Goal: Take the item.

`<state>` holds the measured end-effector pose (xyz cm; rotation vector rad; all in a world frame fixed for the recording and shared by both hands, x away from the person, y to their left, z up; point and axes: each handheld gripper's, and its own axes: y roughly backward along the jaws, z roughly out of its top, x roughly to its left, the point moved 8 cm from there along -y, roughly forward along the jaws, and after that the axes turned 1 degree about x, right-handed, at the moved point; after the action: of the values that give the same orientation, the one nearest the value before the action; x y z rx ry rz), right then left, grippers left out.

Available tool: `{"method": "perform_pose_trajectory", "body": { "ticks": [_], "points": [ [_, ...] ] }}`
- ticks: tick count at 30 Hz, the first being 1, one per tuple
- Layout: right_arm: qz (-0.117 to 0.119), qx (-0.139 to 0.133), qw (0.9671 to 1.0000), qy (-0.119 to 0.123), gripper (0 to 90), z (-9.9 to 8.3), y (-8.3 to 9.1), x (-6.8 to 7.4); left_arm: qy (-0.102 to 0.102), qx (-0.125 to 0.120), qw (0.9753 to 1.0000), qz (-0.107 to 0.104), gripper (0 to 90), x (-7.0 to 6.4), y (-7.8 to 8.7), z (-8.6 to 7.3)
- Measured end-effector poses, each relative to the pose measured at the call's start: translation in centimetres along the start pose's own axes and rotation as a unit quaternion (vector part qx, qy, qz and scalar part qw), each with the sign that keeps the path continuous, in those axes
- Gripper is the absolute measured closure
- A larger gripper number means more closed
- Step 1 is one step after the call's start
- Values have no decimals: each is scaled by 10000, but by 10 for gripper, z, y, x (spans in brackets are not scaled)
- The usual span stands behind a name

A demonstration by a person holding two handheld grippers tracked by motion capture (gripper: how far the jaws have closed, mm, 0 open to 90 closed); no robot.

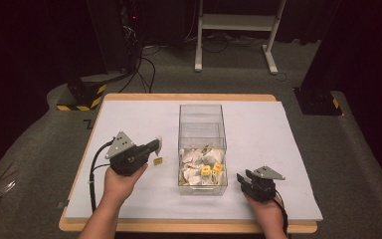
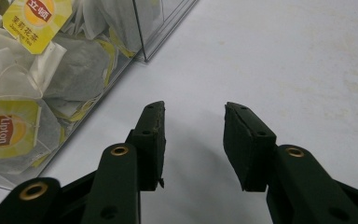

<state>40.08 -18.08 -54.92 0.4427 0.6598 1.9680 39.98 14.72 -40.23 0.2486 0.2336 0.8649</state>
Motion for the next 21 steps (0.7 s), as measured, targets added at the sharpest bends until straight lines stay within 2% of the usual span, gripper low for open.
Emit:
{"method": "perform_pose_trajectory", "body": {
  "ticks": [7, 8, 9, 12, 17, 21],
  "points": [
    [-18, 59, 10000, 38, 556, -1, -1, 1, 36, -24, 10000, 48, 900, 5, 3, -1],
    [-25, 61, 9999, 104, 545, 0, -1, 0, 46, -28, 10000, 48, 900, 5, 4, -1],
    [-45, 93, 9999, 58, 535, -1, -1, 1, 58, -36, 10000, 50, 900, 6, 4, 0],
    [-97, 145, 9997, 159, 488, -1, -3, 2, 21, -47, 10000, 79, 900, 7, 6, 1],
    [-154, 286, 9994, 152, 393, -2, -5, 1, 51, -88, 9999, 103, 900, 10, 8, 3],
    [-203, 415, 9988, 166, 345, -3, -7, 2, -2, -101, 9998, 147, 900, 12, 10, 5]
  ]
}}
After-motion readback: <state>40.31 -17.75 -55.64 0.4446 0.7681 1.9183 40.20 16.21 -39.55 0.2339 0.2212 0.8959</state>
